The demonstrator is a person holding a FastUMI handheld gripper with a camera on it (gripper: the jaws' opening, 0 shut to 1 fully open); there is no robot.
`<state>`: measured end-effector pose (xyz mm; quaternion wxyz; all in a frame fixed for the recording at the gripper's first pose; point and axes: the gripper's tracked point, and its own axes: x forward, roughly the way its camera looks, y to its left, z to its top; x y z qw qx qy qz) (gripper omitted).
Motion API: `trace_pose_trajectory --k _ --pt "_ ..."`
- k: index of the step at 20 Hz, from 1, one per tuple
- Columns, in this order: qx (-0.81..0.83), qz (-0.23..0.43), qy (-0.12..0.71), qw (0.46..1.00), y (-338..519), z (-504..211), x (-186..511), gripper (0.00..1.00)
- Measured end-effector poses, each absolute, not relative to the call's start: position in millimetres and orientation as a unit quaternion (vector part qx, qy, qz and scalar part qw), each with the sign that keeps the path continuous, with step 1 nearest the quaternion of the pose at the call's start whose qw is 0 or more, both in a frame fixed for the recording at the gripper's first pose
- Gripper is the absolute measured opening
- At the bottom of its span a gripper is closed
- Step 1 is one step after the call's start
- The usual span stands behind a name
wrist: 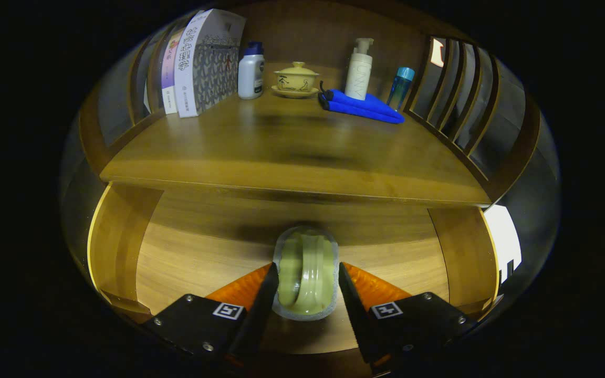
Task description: Pull open the drawer, take out the items inside it, and place them on the countertop above the cabinet.
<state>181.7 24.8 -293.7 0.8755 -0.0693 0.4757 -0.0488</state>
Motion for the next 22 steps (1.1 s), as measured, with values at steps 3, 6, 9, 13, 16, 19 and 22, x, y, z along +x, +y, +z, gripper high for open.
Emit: trace_pose_trajectory --k 3,6,9,13,16,19,22 --pt "-0.055 -0.057 0.486 0.87 22 -303 179 0.54" --pt "-0.062 -0.049 0.478 0.875 24 -307 178 0.28" --pt "-0.064 -0.044 0.468 0.88 29 -302 169 0.19" --pt "-0.064 -0.011 0.423 0.904 47 -277 150 0.1" --pt "-0.043 0.007 0.343 0.938 57 -231 145 0.1" --pt "-0.023 0.016 0.296 0.955 61 -195 144 0.09" --pt "-0.03 0.003 0.262 0.965 54 -162 158 0.09"
